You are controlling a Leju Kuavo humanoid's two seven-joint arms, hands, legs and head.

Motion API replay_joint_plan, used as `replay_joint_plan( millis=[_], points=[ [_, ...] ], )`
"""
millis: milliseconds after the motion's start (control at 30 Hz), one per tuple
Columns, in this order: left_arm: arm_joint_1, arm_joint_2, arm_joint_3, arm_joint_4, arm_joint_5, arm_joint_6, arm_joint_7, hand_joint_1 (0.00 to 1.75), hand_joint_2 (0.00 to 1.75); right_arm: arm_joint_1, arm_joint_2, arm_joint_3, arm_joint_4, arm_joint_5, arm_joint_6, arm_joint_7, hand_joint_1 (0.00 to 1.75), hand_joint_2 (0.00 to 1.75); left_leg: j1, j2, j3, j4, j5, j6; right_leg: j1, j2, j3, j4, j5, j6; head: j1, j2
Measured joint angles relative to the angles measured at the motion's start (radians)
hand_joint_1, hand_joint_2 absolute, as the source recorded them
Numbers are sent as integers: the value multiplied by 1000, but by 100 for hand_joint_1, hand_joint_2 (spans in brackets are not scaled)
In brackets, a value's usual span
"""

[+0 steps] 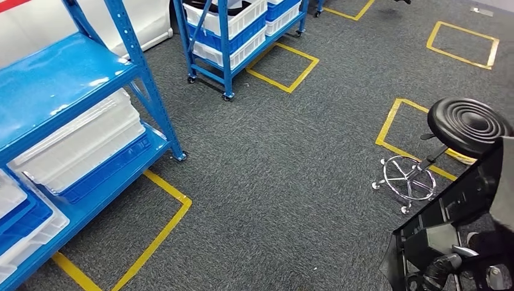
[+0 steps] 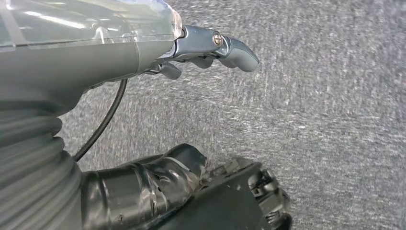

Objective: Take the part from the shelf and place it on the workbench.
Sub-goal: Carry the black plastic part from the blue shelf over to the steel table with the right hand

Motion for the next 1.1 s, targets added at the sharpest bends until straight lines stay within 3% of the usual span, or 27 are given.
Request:
replay_joint_plan(
  millis=[67, 133, 167, 233, 300, 367, 433, 467, 500, 567, 600, 667, 767, 833, 900, 967, 1000, 1033, 1100],
  points=[
    [-1, -2, 0, 0, -1, 1, 0, 0, 175, 4, 0, -3, -6, -3, 0, 0, 175, 175, -3, 20, 5, 1, -5, -5, 6, -42, 77, -137, 57, -7, 0, 0],
    [-2, -3, 0, 0, -3, 2, 1, 0, 175, 6, 0, -5, -13, -6, 0, 0, 175, 175, -9, 39, 10, 3, -10, -12, 17, -79, 117, -218, 75, -17, 0, 0],
    [-2, -3, 0, 0, -5, 2, 1, 0, 175, 8, 0, -6, -16, -8, 0, 0, 175, 175, -11, 49, 11, 3, -12, -16, 22, -82, 117, -226, 72, -21, 0, 0],
    [-4, -4, 0, 0, -7, 2, 2, 0, 175, 15, 0, -9, -21, -12, 0, 0, 175, 175, -10, 62, 16, 4, -17, -24, 19, -59, 116, -231, 77, -30, -1, 0],
    [-6, -5, 0, 0, -9, 3, 2, 0, 175, 19, 1, -10, -24, -15, 0, 0, 175, 175, -6, 25, 3, 43, -50, -33, 11, -37, 118, -239, 83, -41, -1, 0],
    [-5, -6, 0, 0, -9, 4, 1, 0, 175, 20, 3, -11, -25, -16, 0, 0, 175, 175, -2, -29, -47, 158, -113, -39, 9, -15, 118, -241, 86, -50, -2, 0],
    [-2, -6, 0, 0, -9, 4, 1, 0, 175, 20, 5, -11, -25, -15, 0, 0, 175, 175, 1, -45, -102, 272, -151, -42, 9, 10, 116, -238, 87, -52, -2, 0],
    [0, -5, 0, 0, -8, 4, 1, 0, 175, 20, 5, -11, -25, -15, 0, 0, 175, 175, 2, -47, -109, 284, -141, -43, 8, 25, 116, -236, 87, -52, -2, 0],
    [1, -5, 0, 0, -8, 4, 0, 0, 175, 20, 5, -11, -25, -14, 0, 0, 175, 175, 4, -50, -100, 256, -112, -44, 8, 39, 116, -233, 86, -51, -2, 0],
    [2, -5, 0, 0, -7, 4, -1, 0, 175, 19, 5, -11, -25, -14, 0, 0, 175, 175, 10, -81, -47, 129, -41, -44, 7, 66, 115, -225, 83, -46, -2, 0],
    [2, -5, 0, 0, -6, 4, -2, 0, 175, 19, 5, -11, -25, -14, 0, 0, 175, 175, 13, -101, -25, 75, -21, -43, 8, 78, 111, -219, 82, -42, -2, 0],
    [1, -5, 0, 0, -5, 4, -3, 0, 175, 19, 5, -11, -25, -13, 0, 0, 175, 175, 13, -126, -7, 29, -16, -39, 7, 97, 100, -213, 83, -29, -1, 0],
    [-2, -5, 0, 0, -3, 4, -3, 0, 175, 21, 5, -11, -25, -13, 0, 0, 175, 175, 10, -104, -6, 23, -9, -25, 1, 115, 93, -216, 90, -15, -1, 0],
    [-3, -6, 0, 0, -2, 4, -3, 0, 175, 22, 5, -11, -25, -13, 0, 0, 175, 175, 12, -83, -5, 12, 0, -11, 1, 82, 78, -187, 69, -7, -1, 0],
    [-2, -8, 0, 0, -2, 4, -3, 0, 175, 20, 5, -11, -25, -13, 0, 0, 175, 175, 11, -59, -6, 7, 3, -4, 1, 30, 35, -91, 12, 1, 0, 0],
    [1, -8, 0, 0, -1, 3, -4, 0, 175, 19, 5, -11, -24, -13, 0, 0, 175, 175, 8, -32, -7, 7, 3, -2, -1, 11, -16, 19, -34, 8, 0, 0],
    [2, -8, 0, 0, -1, 0, -4, 0, 175, 20, 5, -11, -24, -12, 0, 0, 175, 175, 7, -18, -8, 8, 2, -1, -1, 7, -23, 39, -34, 10, 0, 0],
    [2, -8, 0, 0, -1, -3, -6, 0, 175, 20, 5, -11, -24, -11, 0, 0, 175, 175, 6, -5, -7, 8, 0, -1, -1, 3, -12, 22, -15, 10, 0, 0],
    [0, -8, 1, 0, -1, -8, -9, 0, 175, 19, 5, -11, -23, -9, 0, 0, 175, 175, 5, 15, -2, 8, -4, -4, 3, -29, 57, -102, 45, 3, 0, 0]
  ],
)
